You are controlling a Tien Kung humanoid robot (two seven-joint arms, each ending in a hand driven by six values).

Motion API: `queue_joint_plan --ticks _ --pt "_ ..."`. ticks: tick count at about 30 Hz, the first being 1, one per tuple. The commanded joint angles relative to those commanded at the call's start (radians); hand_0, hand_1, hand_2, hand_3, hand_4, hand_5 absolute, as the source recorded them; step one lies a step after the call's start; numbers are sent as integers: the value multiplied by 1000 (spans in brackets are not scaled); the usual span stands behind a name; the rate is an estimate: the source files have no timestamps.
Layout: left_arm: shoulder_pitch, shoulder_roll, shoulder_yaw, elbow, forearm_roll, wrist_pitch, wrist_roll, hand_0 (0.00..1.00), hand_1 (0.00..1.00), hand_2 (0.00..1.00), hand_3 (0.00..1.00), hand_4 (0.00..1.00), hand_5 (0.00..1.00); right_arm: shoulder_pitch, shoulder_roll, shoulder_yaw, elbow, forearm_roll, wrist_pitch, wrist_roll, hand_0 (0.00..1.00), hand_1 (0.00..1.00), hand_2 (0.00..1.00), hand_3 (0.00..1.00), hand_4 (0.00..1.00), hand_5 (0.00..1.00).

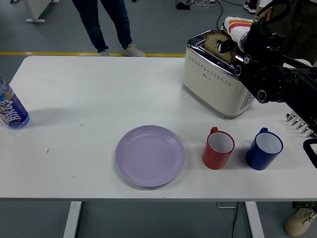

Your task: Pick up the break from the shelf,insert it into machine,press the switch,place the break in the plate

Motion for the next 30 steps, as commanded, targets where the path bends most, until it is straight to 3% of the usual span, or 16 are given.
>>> queue_joint_plan --ticks 9,30 --pt "3 1 2 0 -5 1 -1 636 482 457 543 343 792 -2 -3 59 34 -29 -18 -4 65 127 381 452 427 63" --pt "13 2 -9 0 6 0 2 636 482 457 543 343 791 -8 -82 138 115 -76 -27 -7 51 111 369 447 406 53"
